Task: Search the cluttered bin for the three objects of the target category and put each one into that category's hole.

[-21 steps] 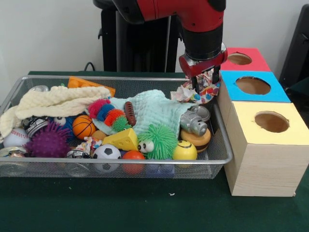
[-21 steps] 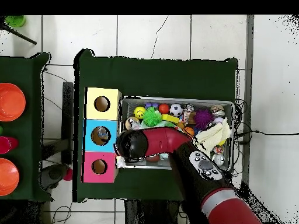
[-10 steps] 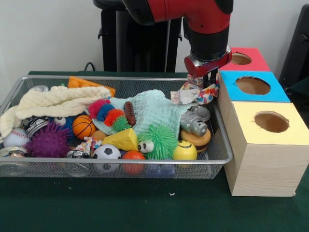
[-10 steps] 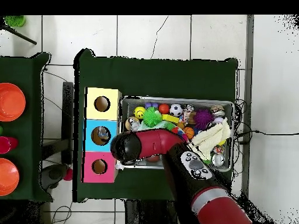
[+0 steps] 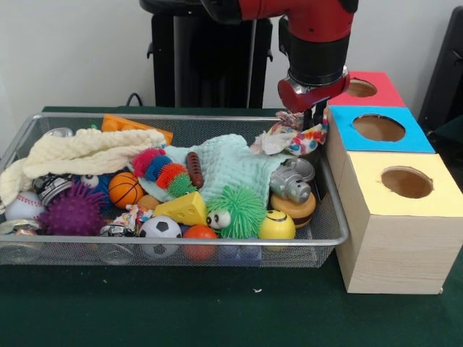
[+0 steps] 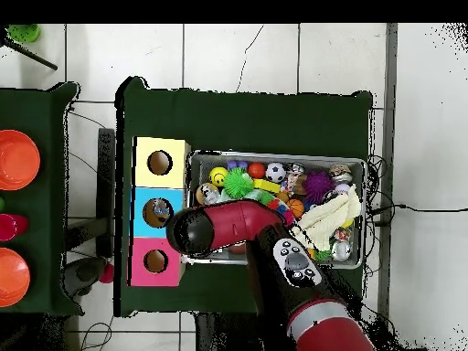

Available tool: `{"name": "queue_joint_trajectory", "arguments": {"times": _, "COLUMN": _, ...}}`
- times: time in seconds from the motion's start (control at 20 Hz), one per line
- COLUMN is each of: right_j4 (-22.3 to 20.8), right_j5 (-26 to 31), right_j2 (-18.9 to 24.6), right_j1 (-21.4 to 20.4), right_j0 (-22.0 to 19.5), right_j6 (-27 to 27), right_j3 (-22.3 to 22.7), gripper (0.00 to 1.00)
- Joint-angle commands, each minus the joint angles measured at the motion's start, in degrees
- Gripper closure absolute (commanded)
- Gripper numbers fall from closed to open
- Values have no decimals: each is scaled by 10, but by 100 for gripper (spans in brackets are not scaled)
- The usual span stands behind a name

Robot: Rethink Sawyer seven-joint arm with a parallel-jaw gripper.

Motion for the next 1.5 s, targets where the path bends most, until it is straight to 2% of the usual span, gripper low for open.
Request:
{"name": "queue_joint_trajectory", "arguments": {"times": 0.05, "right_j4": -79, "right_j5": 43, "right_j2": -47, "right_j1": -29, "right_j0": 22, "right_j6": 4, "right_j3": -84, "gripper": 100}}
{"name": "queue_joint_trajectory", "arguments": {"times": 0.35, "right_j4": -138, "right_j5": 36, "right_j2": -53, "right_j1": -42, "right_j0": 34, "right_j6": -26, "right_j3": -111, "gripper": 100}}
{"name": "queue_joint_trajectory", "arguments": {"times": 0.7, "right_j4": -159, "right_j5": 39, "right_j2": -42, "right_j1": -46, "right_j0": 34, "right_j6": -31, "right_j3": -122, "gripper": 100}}
{"name": "queue_joint_trajectory", "arguments": {"times": 1.15, "right_j4": -151, "right_j5": 46, "right_j2": -27, "right_j1": -50, "right_j0": 24, "right_j6": -36, "right_j3": -124, "gripper": 100}}
{"name": "queue_joint_trajectory", "arguments": {"times": 1.4, "right_j4": -108, "right_j5": 36, "right_j2": -19, "right_j1": -23, "right_j0": 1, "right_j6": 3, "right_j3": -108, "gripper": 100}}
{"name": "queue_joint_trajectory", "arguments": {"times": 1.5, "right_j4": -108, "right_j5": 47, "right_j2": -18, "right_j1": -10, "right_j0": -2, "right_j6": -5, "right_j3": -118, "gripper": 100}}
